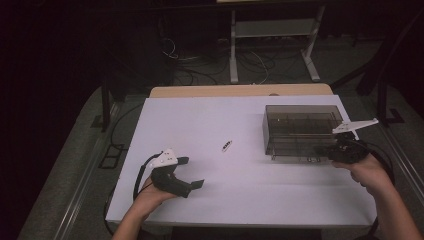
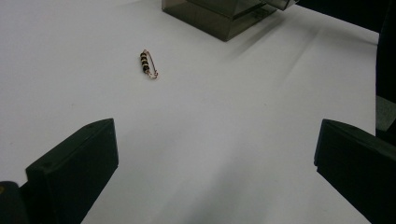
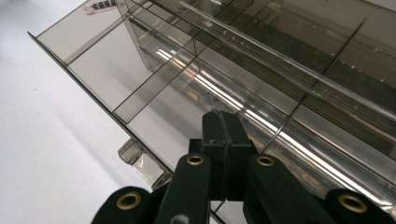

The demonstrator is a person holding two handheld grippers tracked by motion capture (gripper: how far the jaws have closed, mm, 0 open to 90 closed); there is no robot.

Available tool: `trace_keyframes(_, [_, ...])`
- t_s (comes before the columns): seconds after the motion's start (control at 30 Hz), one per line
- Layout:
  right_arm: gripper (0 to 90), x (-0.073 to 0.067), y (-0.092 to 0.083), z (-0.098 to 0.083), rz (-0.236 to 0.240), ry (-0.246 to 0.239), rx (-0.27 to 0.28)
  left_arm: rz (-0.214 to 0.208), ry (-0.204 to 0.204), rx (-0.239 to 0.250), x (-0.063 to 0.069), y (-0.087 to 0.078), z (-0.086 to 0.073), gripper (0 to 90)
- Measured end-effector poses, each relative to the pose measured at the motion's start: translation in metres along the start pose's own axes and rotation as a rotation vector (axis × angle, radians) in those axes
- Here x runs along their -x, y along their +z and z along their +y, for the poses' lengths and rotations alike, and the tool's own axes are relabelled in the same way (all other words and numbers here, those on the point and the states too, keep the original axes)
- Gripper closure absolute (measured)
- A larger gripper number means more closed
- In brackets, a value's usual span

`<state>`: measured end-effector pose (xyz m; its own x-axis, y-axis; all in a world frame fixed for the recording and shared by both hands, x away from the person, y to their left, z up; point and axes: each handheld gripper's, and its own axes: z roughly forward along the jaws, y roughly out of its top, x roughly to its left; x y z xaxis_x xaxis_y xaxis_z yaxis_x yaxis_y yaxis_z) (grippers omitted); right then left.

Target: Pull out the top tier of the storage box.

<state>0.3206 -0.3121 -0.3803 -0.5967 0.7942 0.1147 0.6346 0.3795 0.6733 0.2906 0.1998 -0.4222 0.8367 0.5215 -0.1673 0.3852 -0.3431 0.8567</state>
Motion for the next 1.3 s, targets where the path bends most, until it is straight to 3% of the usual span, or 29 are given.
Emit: trace_keyframes(1.3, [88.9,-0.011,-0.009,-0.015,0.007,-0.011,-0.006,-0.001,0.005,0.002,0.001,0.001,0.001,0.0])
